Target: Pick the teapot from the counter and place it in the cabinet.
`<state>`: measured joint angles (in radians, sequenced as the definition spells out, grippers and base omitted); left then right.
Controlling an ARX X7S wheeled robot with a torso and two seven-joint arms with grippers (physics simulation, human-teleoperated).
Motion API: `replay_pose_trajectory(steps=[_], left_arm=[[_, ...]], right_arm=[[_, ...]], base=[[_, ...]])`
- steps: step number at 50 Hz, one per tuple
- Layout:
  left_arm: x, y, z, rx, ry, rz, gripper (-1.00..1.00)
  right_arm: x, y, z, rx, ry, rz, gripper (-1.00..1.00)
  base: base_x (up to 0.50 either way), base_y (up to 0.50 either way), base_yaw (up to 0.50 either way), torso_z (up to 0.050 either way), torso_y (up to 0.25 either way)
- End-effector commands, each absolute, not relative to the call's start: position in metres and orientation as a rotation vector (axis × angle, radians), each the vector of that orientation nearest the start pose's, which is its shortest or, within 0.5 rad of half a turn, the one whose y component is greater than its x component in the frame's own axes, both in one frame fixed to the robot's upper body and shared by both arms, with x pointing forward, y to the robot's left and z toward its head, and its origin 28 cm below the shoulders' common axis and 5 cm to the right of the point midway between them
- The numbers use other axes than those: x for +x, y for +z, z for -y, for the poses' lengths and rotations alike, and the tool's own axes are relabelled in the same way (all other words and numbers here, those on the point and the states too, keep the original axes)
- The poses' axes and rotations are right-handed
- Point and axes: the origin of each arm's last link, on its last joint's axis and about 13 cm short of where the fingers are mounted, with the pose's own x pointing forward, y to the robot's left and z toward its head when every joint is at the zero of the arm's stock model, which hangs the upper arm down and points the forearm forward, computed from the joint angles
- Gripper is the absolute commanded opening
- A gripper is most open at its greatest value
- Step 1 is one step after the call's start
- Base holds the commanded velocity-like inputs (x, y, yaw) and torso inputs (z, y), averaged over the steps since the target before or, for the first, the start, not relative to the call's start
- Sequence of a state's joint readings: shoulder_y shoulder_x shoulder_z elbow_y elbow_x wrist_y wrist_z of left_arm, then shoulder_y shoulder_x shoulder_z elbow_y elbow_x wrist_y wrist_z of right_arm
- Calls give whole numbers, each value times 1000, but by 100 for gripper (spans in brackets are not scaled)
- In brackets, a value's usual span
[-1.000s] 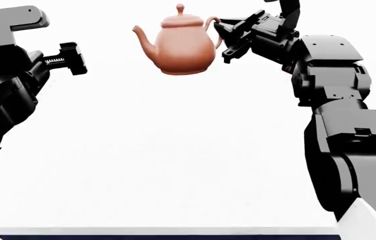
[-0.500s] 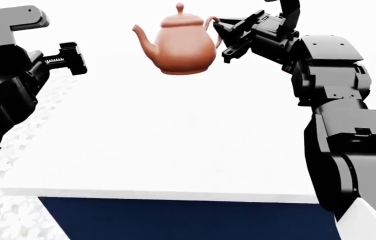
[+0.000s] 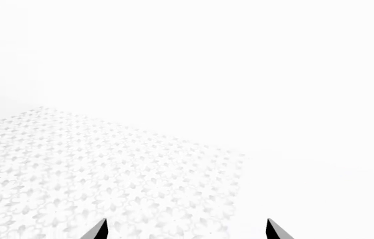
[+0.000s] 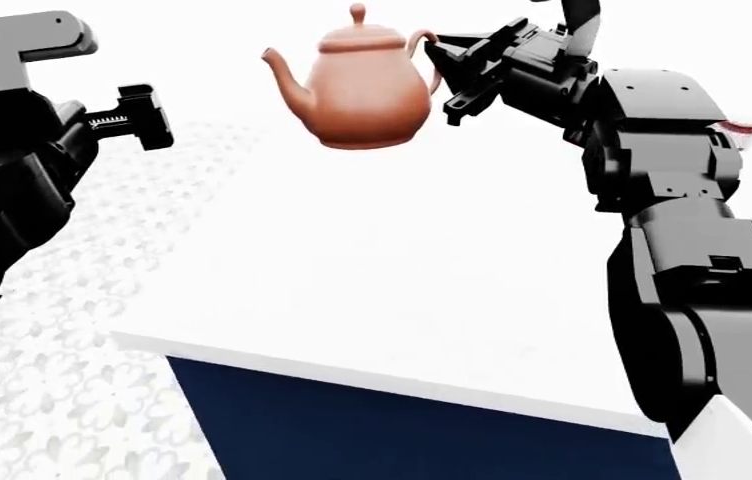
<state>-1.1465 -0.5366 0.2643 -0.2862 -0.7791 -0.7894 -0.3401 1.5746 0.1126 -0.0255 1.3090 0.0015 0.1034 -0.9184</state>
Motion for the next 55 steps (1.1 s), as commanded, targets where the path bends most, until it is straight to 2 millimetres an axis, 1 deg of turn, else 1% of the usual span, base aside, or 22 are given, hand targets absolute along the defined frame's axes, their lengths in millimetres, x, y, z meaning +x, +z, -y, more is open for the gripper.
replay_pose_trajectory(steps=[1,55], left_arm=[[355,266,-307,-80,157,-44,100],[354,266,-307,-80,157,-44,100]], right_arm=[[439,296,146,-90,808,153,-100],[439,294,146,-90,816,144,-100]], base=[[-3,15,500,0,0],[-6,15,500,0,0]])
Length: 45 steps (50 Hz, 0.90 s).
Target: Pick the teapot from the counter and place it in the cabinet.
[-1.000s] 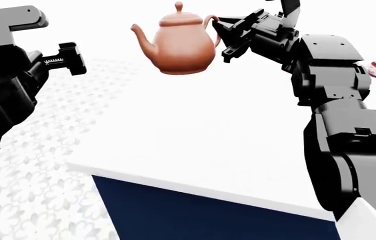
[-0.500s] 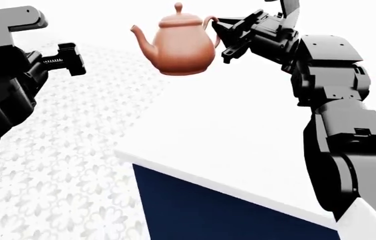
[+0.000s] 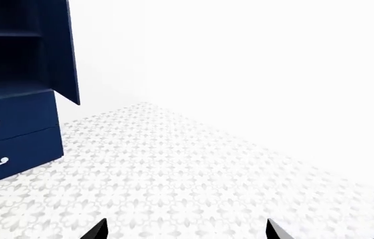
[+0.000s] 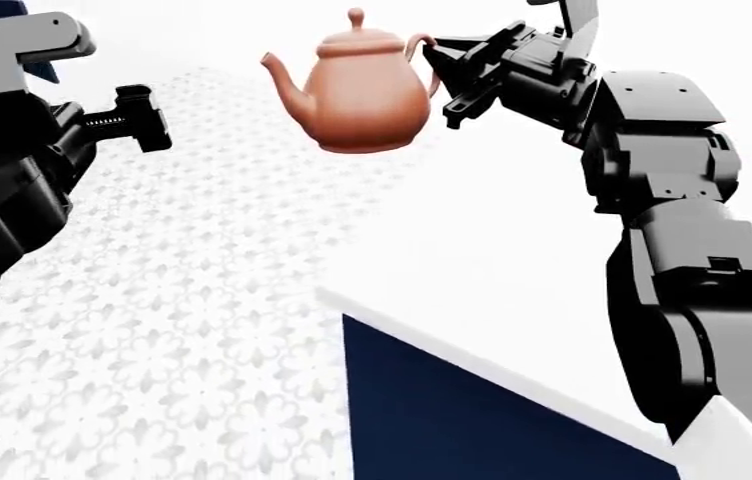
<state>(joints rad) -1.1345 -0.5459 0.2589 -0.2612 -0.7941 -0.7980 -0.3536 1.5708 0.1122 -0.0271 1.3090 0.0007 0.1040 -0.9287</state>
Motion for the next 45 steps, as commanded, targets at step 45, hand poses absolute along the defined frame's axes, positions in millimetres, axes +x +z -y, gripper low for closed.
replay_pose_trajectory(steps=[45], left_arm=[[354,266,-307,-80,157,-44,100]], right_arm=[[439,292,145,-88,823,139,-100]], base=[[-10,12,500,0,0]])
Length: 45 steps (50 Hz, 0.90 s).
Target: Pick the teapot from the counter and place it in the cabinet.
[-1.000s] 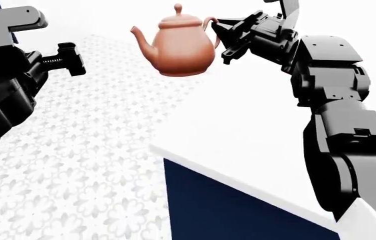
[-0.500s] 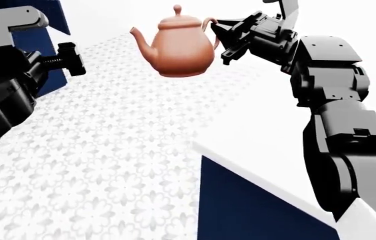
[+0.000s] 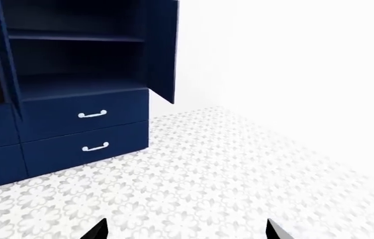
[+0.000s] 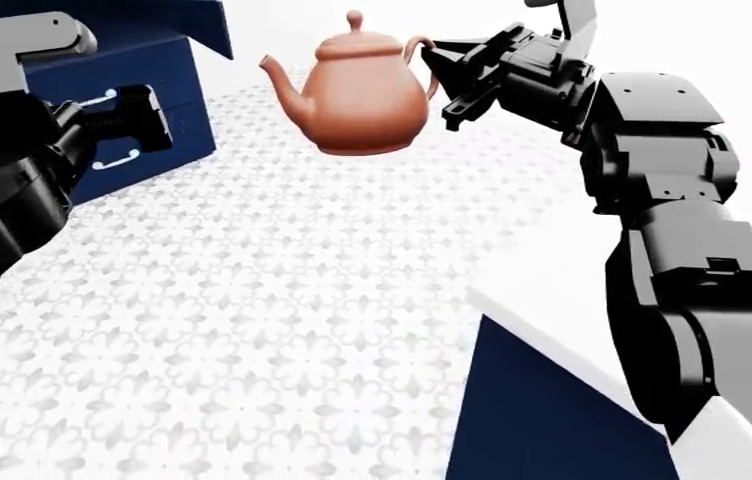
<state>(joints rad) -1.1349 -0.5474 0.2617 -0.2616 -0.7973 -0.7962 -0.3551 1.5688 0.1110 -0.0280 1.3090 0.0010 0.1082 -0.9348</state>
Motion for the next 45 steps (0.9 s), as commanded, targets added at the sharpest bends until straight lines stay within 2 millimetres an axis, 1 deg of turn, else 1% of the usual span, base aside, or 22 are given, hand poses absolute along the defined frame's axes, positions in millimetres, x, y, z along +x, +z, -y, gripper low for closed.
replay_pose_trajectory(steps=[1,11,45], left_arm=[[354,266,-307,-80,157,-43,100],[357,266,-307,-80,158,-45,100],[357,266,-307,-79,156,-47,100]], right_arm=[[439,292,145,-88,823,138,-100],[439,293,145,-88,825,138,-100],[439,292,145,-88,825,139,-100]], base=[[-9,8,500,0,0],[-11,9,500,0,0],[-13,9,500,0,0]])
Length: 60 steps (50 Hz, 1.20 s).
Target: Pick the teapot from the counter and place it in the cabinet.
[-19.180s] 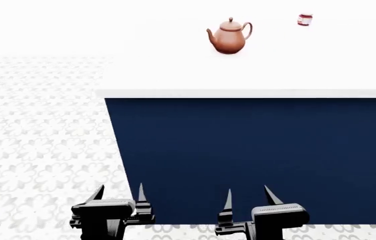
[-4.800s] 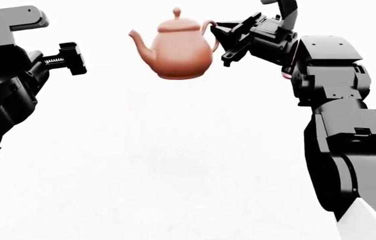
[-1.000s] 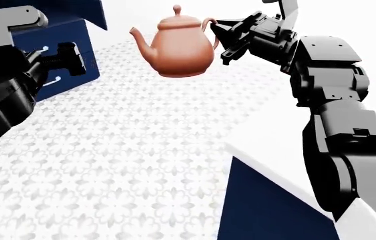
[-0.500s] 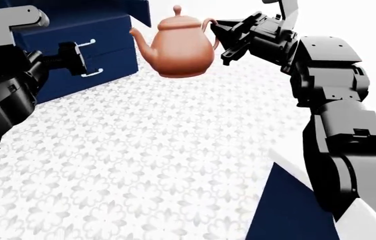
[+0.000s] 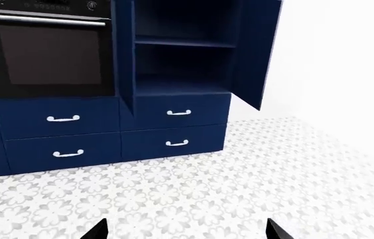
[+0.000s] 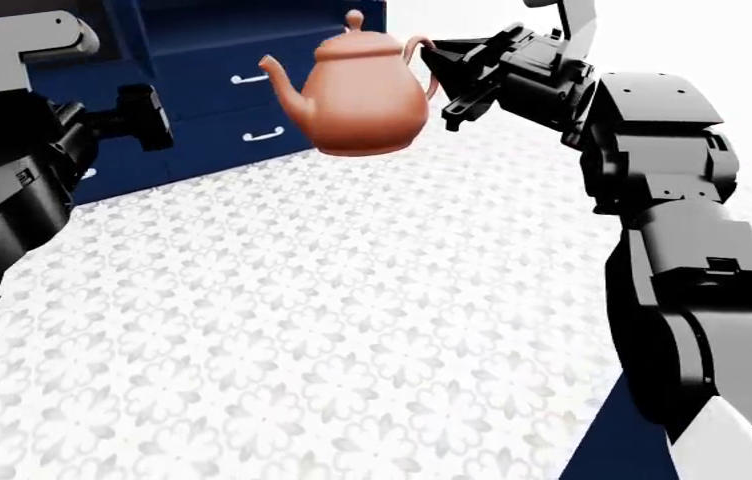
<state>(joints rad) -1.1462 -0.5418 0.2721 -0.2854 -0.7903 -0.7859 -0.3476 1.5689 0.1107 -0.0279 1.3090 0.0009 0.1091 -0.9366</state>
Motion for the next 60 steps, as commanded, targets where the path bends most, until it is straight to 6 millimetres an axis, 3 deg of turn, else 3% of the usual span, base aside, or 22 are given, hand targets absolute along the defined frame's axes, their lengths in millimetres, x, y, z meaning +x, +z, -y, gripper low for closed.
replay_pose_trajectory(steps=[1,60], left_arm=[[357,266,-307,-79,156,-47,100],[356,266,-307,-79,156,-46,100]], right_arm=[[439,292,145,-88,825,139,-100],[439,292,145,-89,824,138,-100]], base=[[-14,7,500,0,0],[-15,4,500,0,0]])
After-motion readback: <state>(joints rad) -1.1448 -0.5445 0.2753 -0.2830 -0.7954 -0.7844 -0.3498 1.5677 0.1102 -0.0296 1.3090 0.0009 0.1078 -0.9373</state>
